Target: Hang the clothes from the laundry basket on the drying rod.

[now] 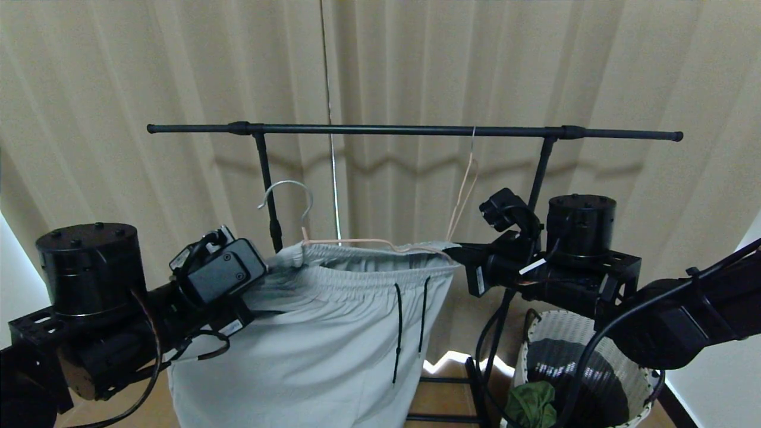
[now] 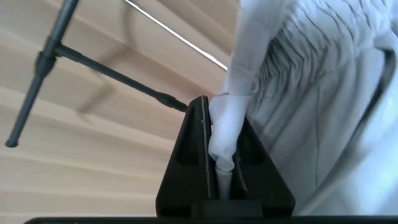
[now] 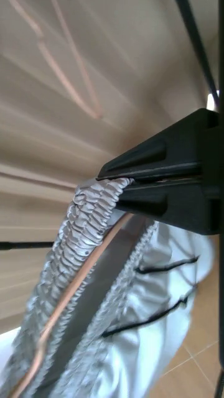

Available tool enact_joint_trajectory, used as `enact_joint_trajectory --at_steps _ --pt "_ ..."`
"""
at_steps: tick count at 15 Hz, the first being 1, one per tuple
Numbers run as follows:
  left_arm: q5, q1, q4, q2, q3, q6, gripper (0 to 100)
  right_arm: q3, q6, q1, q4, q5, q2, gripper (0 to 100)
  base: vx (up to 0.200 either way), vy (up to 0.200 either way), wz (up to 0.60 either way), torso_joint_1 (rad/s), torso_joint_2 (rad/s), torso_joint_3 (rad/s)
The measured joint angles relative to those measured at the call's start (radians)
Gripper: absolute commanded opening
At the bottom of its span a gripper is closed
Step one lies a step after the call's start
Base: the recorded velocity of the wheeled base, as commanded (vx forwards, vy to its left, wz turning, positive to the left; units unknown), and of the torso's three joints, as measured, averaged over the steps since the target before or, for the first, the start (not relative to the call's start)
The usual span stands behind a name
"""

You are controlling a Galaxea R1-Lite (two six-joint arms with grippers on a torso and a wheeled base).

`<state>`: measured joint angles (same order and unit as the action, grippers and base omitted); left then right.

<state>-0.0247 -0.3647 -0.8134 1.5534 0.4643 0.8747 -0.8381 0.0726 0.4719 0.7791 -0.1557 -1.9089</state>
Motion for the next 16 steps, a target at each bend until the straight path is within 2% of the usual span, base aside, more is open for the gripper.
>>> enact_joint_trajectory --at_steps 7,12,16 --pt "0.002 -0.02 -0.01 0.046 -0.038 0.014 0 -0.01 -0.002 0.032 -0.001 -0.001 0.014 0 0.0 0.0 0.0 0.0 0.0 0.0" --pt "0.003 0.056 -0.015 0.057 -0.056 0.082 0 -0.01 -0.002 0.0 0.0 -0.005 0.031 0 0.0 0.0 0.0 0.0 0.0 0.0" --pt "-0.003 0.112 -0.016 0.055 -0.061 0.105 0 -0.002 -0.001 -0.032 0.001 -0.004 0.048 0 0.0 0.0 0.0 0.0 0.0 0.0"
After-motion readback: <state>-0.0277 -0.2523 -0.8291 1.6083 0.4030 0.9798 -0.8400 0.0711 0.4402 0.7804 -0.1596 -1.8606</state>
